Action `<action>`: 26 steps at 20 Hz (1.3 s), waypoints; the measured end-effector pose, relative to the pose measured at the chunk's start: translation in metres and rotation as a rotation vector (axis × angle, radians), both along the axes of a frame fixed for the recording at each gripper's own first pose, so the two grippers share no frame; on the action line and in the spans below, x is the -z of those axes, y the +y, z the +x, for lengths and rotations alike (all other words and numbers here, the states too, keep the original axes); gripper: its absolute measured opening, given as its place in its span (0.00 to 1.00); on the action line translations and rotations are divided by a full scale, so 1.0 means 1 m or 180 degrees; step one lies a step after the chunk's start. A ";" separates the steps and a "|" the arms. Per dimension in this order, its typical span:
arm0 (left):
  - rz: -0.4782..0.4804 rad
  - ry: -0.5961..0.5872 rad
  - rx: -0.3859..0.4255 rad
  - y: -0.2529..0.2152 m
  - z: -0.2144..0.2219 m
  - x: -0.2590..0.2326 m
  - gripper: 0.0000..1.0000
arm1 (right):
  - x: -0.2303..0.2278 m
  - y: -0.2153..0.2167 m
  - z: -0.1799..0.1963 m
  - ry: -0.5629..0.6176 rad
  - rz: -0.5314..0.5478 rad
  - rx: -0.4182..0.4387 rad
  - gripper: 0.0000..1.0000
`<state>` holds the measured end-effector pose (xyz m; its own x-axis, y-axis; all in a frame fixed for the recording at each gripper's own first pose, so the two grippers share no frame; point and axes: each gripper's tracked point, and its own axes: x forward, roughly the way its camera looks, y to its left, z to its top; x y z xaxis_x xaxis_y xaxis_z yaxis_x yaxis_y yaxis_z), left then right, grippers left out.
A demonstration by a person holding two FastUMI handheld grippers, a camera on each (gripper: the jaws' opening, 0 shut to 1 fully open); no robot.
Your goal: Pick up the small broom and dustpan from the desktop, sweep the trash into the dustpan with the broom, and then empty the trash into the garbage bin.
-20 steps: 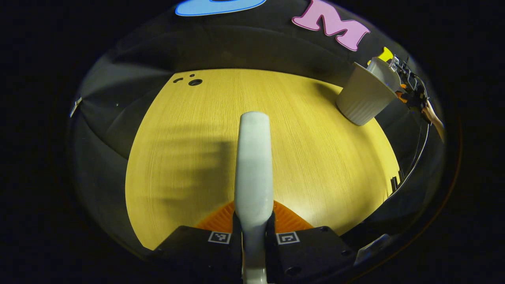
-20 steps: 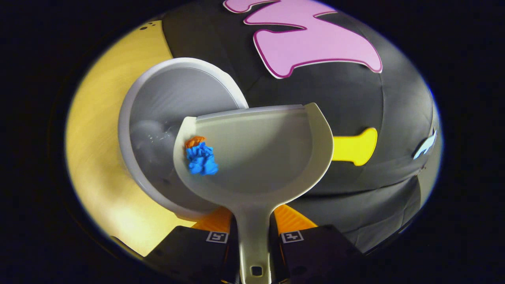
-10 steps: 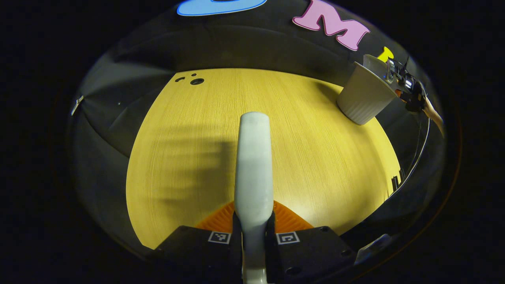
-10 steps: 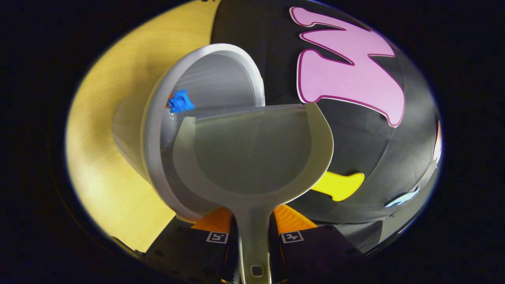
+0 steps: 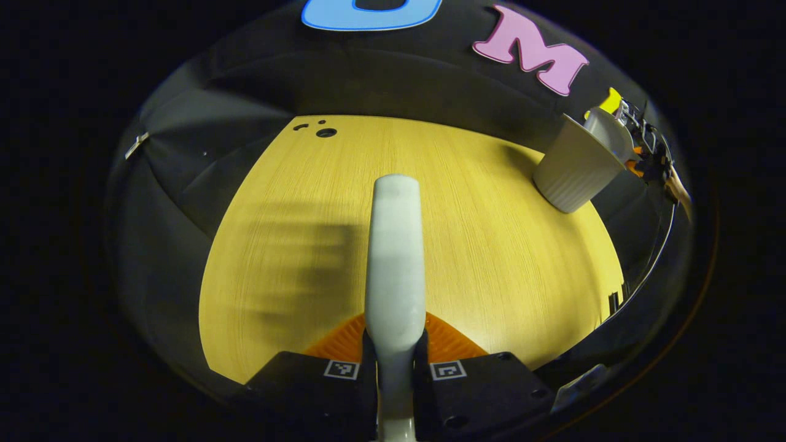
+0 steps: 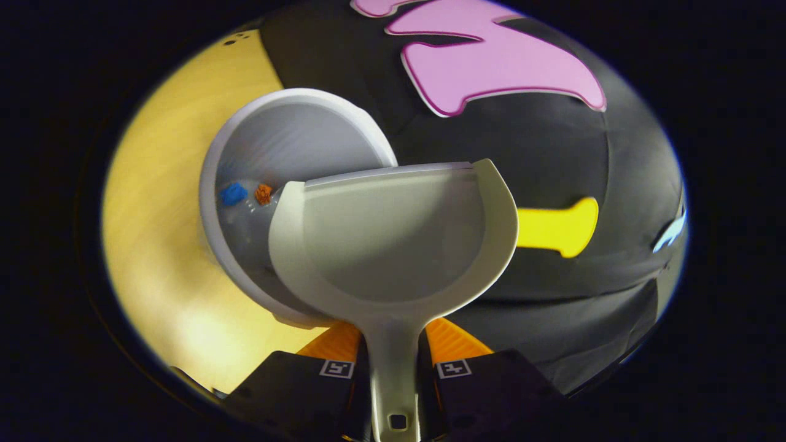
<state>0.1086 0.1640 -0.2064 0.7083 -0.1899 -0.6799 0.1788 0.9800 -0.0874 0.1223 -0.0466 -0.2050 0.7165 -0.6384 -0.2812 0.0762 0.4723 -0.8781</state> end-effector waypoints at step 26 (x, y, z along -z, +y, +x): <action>0.0085 -0.0210 0.0056 -0.024 -0.085 0.023 0.27 | -0.017 0.123 -0.016 -0.1016 0.3608 -0.0651 0.33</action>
